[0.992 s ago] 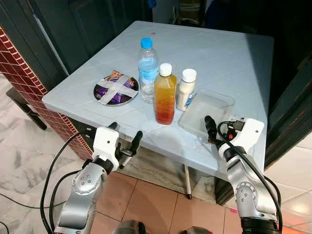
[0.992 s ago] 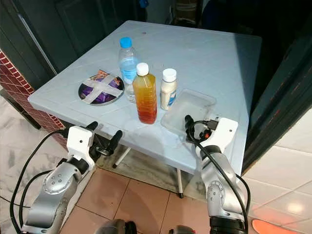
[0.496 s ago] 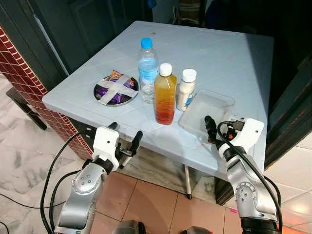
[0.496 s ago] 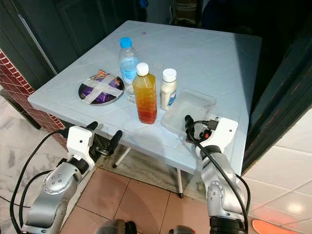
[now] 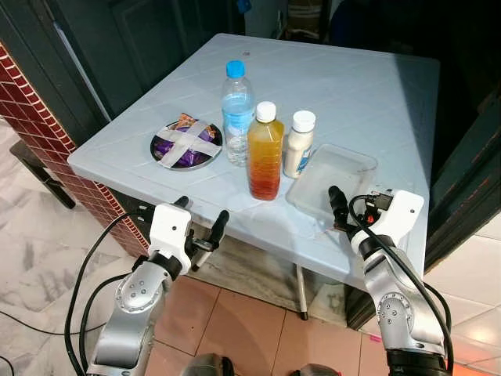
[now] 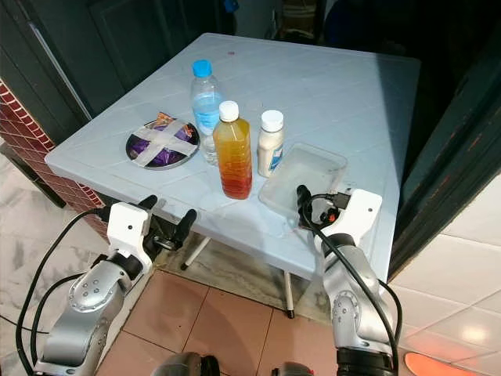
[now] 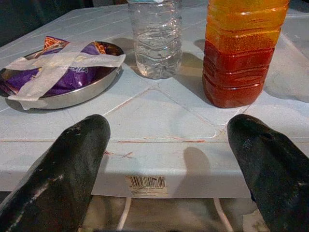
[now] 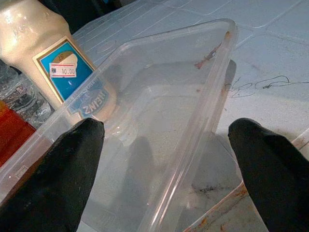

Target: Restocking fridge

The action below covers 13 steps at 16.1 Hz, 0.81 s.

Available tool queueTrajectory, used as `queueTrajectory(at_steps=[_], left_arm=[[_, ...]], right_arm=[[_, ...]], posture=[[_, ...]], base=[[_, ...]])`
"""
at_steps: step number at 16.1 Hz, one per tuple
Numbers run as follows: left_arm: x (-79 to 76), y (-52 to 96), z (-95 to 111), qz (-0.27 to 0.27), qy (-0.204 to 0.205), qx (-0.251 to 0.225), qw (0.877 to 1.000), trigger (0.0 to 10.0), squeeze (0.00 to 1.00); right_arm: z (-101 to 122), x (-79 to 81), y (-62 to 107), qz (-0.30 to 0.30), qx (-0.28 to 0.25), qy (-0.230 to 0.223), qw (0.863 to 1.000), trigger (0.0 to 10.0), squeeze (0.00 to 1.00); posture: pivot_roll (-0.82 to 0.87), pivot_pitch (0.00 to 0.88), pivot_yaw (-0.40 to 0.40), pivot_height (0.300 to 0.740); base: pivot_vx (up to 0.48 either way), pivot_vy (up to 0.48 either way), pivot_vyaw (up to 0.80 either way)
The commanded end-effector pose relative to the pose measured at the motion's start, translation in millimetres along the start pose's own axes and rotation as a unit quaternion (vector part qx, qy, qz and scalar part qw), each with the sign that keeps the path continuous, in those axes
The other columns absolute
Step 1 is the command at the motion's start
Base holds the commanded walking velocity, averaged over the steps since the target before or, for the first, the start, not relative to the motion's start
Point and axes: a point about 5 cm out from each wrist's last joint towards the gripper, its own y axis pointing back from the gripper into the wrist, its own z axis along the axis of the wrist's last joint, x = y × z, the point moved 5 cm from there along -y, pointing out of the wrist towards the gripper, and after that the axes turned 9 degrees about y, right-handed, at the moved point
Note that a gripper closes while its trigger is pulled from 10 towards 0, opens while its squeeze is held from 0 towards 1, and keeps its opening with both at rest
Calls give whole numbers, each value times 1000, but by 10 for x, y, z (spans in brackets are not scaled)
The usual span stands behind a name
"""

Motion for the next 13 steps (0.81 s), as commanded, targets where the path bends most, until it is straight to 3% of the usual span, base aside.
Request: queueTrajectory(at_steps=[1, 12, 13], left_arm=[[18, 18, 5, 4, -6, 0, 1000, 10000, 0], [18, 18, 5, 4, -6, 0, 1000, 10000, 0], [17, 16, 5, 4, -6, 0, 1000, 10000, 0]], right_arm=[[-47, 39, 0, 3, 13, 1, 1000, 10000, 0], [-47, 39, 0, 3, 13, 1, 1000, 10000, 0], [-51, 37, -8, 2, 15, 11, 1000, 10000, 0]], posture=[[-16, 38, 75, 740], [-16, 38, 75, 740], [0, 0, 0, 740]], base=[[0, 0, 0], [0, 0, 0], [0, 0, 0]])
